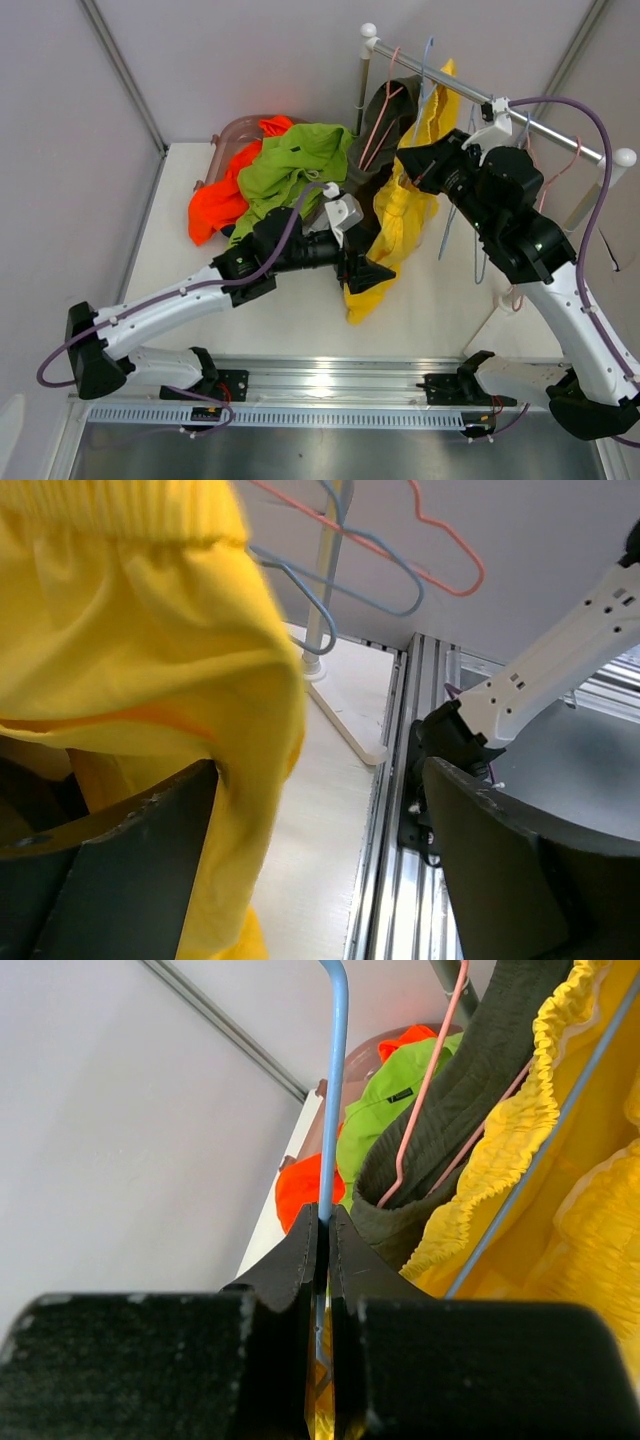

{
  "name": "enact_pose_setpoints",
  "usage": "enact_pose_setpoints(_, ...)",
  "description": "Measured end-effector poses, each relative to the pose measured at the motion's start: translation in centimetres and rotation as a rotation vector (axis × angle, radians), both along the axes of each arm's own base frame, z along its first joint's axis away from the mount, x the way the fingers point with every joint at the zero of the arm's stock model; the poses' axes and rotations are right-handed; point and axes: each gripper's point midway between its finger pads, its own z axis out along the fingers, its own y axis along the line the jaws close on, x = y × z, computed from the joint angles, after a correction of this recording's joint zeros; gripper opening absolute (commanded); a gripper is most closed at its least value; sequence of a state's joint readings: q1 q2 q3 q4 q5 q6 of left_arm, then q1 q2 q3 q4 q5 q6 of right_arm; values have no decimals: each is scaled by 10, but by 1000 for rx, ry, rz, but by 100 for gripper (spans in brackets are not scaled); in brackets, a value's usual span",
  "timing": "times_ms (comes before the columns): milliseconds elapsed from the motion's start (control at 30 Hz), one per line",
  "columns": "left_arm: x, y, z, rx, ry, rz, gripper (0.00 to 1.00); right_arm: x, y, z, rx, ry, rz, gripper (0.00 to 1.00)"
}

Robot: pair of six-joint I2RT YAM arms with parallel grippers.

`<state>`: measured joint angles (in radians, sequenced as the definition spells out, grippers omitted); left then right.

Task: Remove the shorts from the hanger

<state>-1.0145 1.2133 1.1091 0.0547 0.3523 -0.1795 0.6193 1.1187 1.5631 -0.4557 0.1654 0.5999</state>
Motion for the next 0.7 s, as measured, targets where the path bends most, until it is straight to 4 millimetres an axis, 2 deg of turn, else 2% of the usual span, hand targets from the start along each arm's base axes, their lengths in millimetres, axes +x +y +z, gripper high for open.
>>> enact_pose_setpoints(67,5,-8,-11,22,2,0,59,-3,-3,0,6,-2,-7,0)
enact_pose_setpoints(100,9,-12,-18,37,8,3,43,-5,-5,1,8,-3,-10,0)
enact_pose_setpoints(133,12,-17,-23,48,15,7,32,-7,-7,1,12,-5,-12,0)
enact_pose_setpoints(167,17,-21,-30,60,18,13,12,-8,-8,2,15,-6,-14,0)
enact_pose_setpoints(200,21,-25,-36,74,12,22,0,-9,-10,2,17,-8,-16,0)
enact_pose_setpoints(333,28,-32,-41,65,10,52,0,-12,-16,-1,9,1,-37,0)
enact_pose_setpoints(433,21,-25,-40,39,-2,71,0,-13,-19,1,11,-4,-51,0)
enact_pose_setpoints(533,-2,-14,-38,23,-11,72,0,-13,-22,1,10,-3,-59,0)
enact_pose_setpoints(700,-65,17,-39,-28,-23,49,0,-17,-21,0,4,-3,-54,0)
